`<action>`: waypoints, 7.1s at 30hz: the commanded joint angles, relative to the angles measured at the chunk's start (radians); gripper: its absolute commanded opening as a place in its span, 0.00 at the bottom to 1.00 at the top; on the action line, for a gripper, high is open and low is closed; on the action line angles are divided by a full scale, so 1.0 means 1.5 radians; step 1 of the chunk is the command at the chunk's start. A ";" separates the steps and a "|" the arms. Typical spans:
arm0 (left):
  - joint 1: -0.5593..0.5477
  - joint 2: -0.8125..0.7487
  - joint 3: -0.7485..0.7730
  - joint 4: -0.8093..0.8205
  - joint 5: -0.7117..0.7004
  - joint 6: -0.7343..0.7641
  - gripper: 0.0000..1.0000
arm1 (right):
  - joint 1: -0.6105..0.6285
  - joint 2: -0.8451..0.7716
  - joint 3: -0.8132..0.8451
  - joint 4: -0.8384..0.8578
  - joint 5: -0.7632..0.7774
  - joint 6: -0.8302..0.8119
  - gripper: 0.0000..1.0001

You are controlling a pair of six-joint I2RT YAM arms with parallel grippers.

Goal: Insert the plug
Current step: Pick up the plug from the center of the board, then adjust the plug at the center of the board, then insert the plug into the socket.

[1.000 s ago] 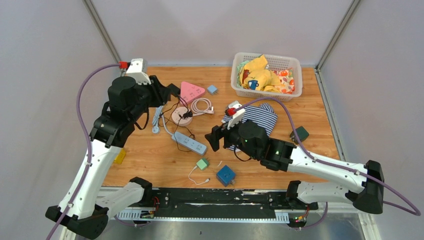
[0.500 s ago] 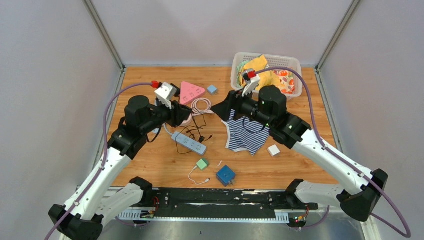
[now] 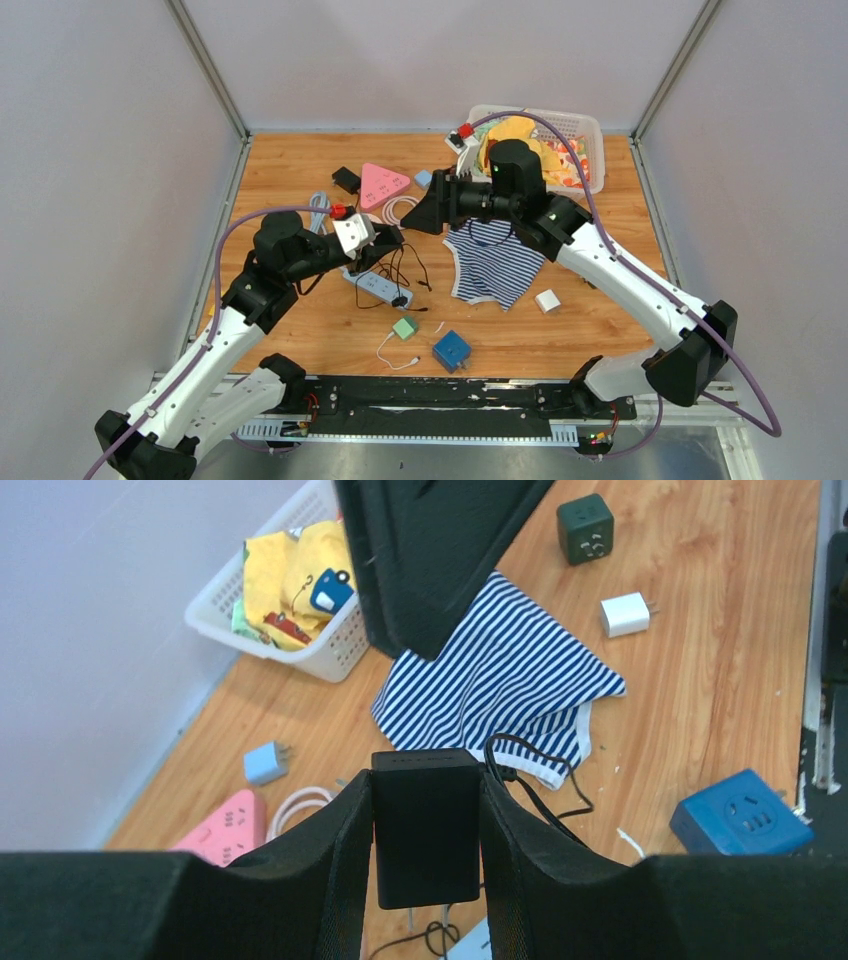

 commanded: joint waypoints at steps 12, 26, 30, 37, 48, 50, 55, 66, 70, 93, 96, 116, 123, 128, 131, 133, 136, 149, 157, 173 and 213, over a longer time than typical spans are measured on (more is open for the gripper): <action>-0.007 -0.003 -0.009 0.052 0.057 0.082 0.07 | 0.011 0.060 -0.011 0.017 -0.070 0.028 0.56; -0.007 -0.016 -0.018 0.044 -0.021 0.010 0.45 | 0.012 0.079 -0.018 0.020 -0.012 0.028 0.01; -0.007 -0.057 -0.034 0.017 -0.079 -0.048 0.63 | -0.026 0.025 -0.019 -0.015 0.055 -0.014 0.00; -0.007 -0.093 -0.039 -0.049 -0.261 -0.293 0.72 | -0.043 -0.078 -0.033 -0.067 0.125 -0.098 0.00; 0.000 0.085 0.021 -0.236 -0.377 -0.447 0.68 | -0.043 -0.190 -0.004 -0.140 0.262 -0.183 0.00; 0.003 0.104 0.010 -0.213 -0.336 -0.452 0.68 | -0.043 -0.200 -0.005 -0.140 0.277 -0.187 0.00; 0.003 0.143 -0.031 -0.137 -0.207 -0.418 0.69 | -0.044 -0.205 -0.011 -0.141 0.270 -0.179 0.00; 0.003 0.314 0.006 -0.148 -0.132 -0.329 0.69 | -0.043 -0.205 -0.016 -0.130 0.252 -0.173 0.00; 0.003 0.356 0.030 -0.150 -0.151 -0.339 0.48 | -0.043 -0.214 -0.023 -0.128 0.254 -0.173 0.00; 0.139 -0.024 -0.062 -0.362 -0.753 -0.743 0.00 | -0.046 -0.306 -0.027 -0.249 0.792 -0.272 0.00; 0.157 -0.010 -0.067 -0.371 -0.764 -0.767 0.00 | -0.045 -0.317 -0.026 -0.247 0.778 -0.287 0.00; 0.236 0.005 -0.101 -0.448 -0.847 -0.977 0.48 | -0.046 -0.340 -0.077 -0.214 0.620 -0.314 0.00; 0.237 -0.015 -0.067 -0.441 -0.855 -0.912 0.66 | -0.046 -0.279 -0.077 -0.219 0.368 -0.320 0.00; 0.237 -0.011 -0.039 -0.382 -0.744 -0.761 0.69 | -0.045 -0.197 -0.056 -0.240 0.255 -0.343 0.00; 0.237 -0.010 -0.050 -0.315 -0.601 -0.705 0.67 | -0.038 -0.144 -0.037 -0.246 0.218 -0.354 0.00; 0.237 -0.007 -0.072 -0.259 -0.488 -0.706 0.65 | -0.020 -0.110 -0.025 -0.246 0.215 -0.366 0.00; 0.237 0.011 -0.110 -0.196 -0.417 -0.743 0.59 | 0.012 -0.055 0.002 -0.252 0.209 -0.391 0.00; 0.332 0.132 -0.219 -0.138 -0.342 -0.817 0.41 | 0.159 0.160 0.130 -0.307 0.266 -0.424 0.00; 0.340 0.097 -0.263 -0.177 -0.508 -0.844 0.31 | 0.220 0.299 0.248 -0.332 0.281 -0.402 0.00; 0.382 0.061 -0.303 -0.173 -0.517 -0.877 0.28 | 0.263 0.528 0.467 -0.440 0.296 -0.384 0.00; 0.407 0.030 -0.333 -0.176 -0.493 -0.899 0.29 | 0.264 0.703 0.636 -0.489 0.312 -0.377 0.00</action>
